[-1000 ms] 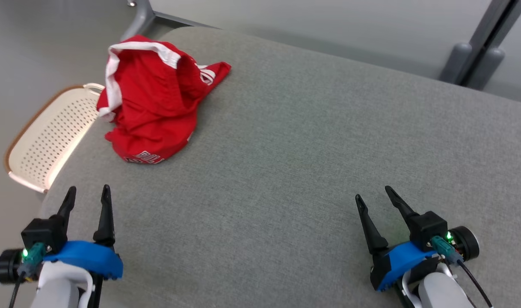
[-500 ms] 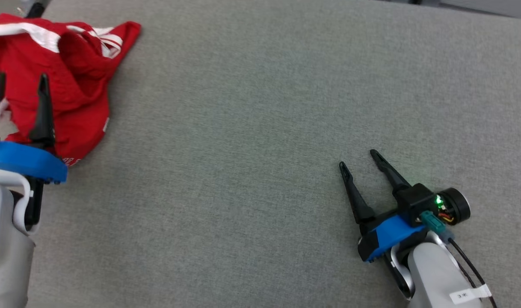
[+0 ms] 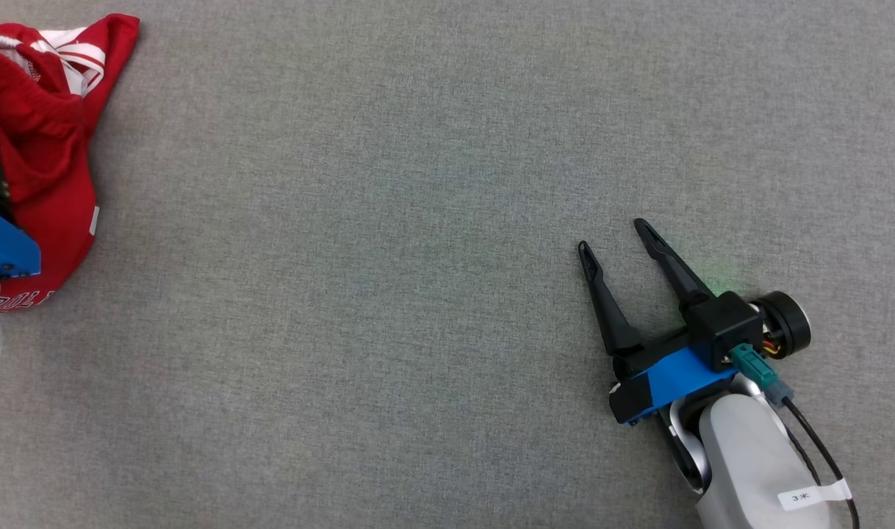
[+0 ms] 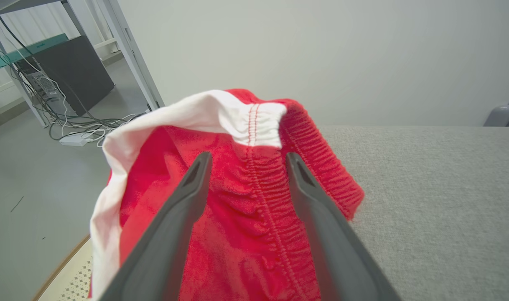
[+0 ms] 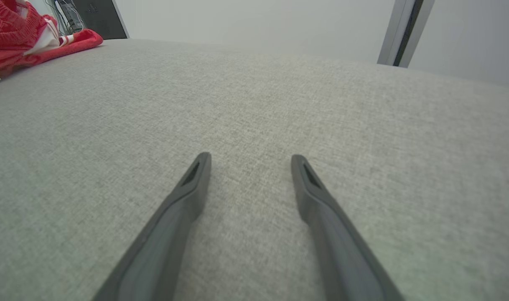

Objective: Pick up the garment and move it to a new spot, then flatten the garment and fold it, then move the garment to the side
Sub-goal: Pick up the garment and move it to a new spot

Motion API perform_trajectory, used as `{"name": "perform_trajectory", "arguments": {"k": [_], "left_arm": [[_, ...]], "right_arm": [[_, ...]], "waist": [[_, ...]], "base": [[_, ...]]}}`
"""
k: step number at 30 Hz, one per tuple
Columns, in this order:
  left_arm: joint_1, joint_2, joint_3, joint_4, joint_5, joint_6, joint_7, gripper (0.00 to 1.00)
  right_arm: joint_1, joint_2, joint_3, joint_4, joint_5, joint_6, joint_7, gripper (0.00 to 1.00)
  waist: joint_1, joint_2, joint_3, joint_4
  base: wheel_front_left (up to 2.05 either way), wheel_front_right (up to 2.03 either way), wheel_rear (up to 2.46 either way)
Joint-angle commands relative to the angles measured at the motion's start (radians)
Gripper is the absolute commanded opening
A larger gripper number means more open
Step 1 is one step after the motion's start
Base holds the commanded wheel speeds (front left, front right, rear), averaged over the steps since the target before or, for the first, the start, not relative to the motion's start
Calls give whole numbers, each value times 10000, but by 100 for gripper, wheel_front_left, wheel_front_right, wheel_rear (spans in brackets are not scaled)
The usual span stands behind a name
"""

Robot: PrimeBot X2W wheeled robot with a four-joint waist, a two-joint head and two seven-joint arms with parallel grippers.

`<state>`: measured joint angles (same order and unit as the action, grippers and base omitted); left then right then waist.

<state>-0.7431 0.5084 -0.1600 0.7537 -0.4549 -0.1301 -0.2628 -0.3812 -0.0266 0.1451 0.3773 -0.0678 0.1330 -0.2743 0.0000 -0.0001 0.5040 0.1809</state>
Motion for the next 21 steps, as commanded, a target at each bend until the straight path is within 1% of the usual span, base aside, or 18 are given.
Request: {"name": "perform_trajectory", "arguments": {"k": [1, 5, 7, 11, 14, 16, 21], "left_arm": [[-74, -4, 150, 29, 102, -11, -30, 0], [-6, -146, 472, -289, 356, -11, -28, 0], [41, -334, 701, -693, 400, -11, -28, 0], [310, -751, 581, -1927, 448, -11, -30, 0], [629, -1128, 348, -2912, 384, -11, -28, 0], [913, -1359, -109, -3435, 419, -13, -28, 0], [1602, -1926, -1188, -4428, 468, -13, -28, 0]], "right_arm": [[573, -434, -349, 626, 82, -40, 176, 100], [641, -428, -340, 605, 214, -40, 176, 100], [656, -405, -335, 613, 300, -39, 172, 100], [776, -309, -287, 710, 617, -30, 144, 100], [832, -283, -264, 719, 901, -24, 103, 100], [903, -275, -220, 729, 1075, -24, 100, 100], [1255, -270, -120, 664, 1447, -24, 95, 100]], "waist": [[0, 1, 3, -18], [0, 1, -135, -24], [0, 1, -306, 18], [0, 1, -920, 60], [0, 1, -1441, 1], [0, 1, -1775, -122], [0, 1, -2361, -724]], "base": [[0, 0, 0], [0, 0, 0], [0, 0, 0], [0, 0, 0], [0, 0, 0], [0, 0, 0], [0, 0, 0]]}}
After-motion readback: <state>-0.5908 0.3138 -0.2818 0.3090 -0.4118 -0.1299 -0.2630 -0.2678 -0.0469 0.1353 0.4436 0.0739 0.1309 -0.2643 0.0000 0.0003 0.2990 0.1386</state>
